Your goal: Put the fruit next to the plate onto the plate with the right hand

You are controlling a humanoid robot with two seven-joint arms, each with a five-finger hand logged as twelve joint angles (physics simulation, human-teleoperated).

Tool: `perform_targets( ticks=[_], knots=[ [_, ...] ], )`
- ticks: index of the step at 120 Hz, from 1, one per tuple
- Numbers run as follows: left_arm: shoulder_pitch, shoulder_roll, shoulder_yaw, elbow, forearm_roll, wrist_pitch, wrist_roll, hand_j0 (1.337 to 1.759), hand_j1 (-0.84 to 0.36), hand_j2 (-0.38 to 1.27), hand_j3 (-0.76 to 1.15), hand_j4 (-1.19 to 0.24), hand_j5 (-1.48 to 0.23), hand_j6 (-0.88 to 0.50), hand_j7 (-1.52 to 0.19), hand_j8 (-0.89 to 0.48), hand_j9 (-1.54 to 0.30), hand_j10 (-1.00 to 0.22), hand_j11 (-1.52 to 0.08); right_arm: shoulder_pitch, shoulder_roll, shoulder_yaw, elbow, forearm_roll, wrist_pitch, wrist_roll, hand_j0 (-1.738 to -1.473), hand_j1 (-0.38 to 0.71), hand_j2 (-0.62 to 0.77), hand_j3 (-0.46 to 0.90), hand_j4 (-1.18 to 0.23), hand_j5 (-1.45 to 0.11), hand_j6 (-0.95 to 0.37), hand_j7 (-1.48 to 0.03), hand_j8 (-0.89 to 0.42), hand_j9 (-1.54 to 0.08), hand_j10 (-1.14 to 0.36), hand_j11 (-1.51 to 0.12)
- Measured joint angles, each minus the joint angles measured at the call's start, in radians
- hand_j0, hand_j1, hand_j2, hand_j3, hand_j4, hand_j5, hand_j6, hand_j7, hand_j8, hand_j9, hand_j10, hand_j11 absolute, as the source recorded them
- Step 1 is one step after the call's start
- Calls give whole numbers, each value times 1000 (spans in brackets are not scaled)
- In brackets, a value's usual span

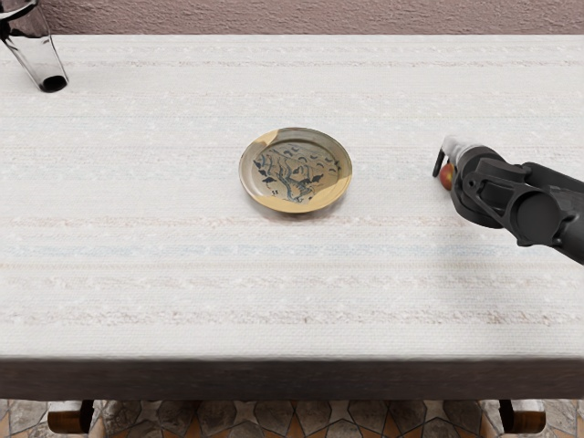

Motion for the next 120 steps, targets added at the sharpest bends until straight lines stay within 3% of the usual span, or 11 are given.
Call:
perform_targets(
  ticks=[17, 18, 21, 27, 51, 120],
  knots=[
    [0, 0, 0, 0, 0, 0, 0, 1658, 349, 0, 0, 0, 0, 0, 0, 0, 0, 0, 0, 2, -1, 1, -1, 4, 1, 0, -1648, 309, 127, 0, -744, -1023, -431, -991, -344, -1027, -557, -1020],
    [0, 0, 0, 0, 0, 0, 0, 1658, 349, 0, 0, 0, 0, 0, 0, 0, 0, 0, 0, 2, -1, 1, -1, 5, 1, -1, -1626, 310, 98, 269, -746, -1025, -432, -993, -340, -1028, -557, -1021],
    [0, 0, 0, 0, 0, 0, 0, 1658, 349, 0, 0, 0, 0, 0, 0, 0, 0, 0, 0, 3, -1, 1, -1, 7, 0, 0, -1629, 312, 172, 133, -750, -1029, -428, -998, -346, -1034, -561, -1025],
    [0, 0, 0, 0, 0, 0, 0, 1658, 349, 0, 0, 0, 0, 0, 0, 0, 0, 0, 0, 5, -1, 1, -1, 10, -1, 0, -1634, 315, 249, 6, -757, -1036, -439, -1006, -355, -1041, -563, -1033],
    [0, 0, 0, 0, 0, 0, 0, 1658, 349, 0, 0, 0, 0, 0, 0, 0, 0, 0, 0, 12, -1, 10, 3, 19, -5, 0, -1643, 317, 306, 0, -779, -1055, -442, -1030, -358, -1056, -566, -1058],
    [0, 0, 0, 0, 0, 0, 0, 1658, 349, 0, 0, 0, 0, 0, 0, 0, 0, 0, 0, 97, 6, 15, 49, 53, 5, 1, -1650, 298, 229, 1, -782, -1119, -425, -1058, -330, -1094, -550, -1128]
  ],
)
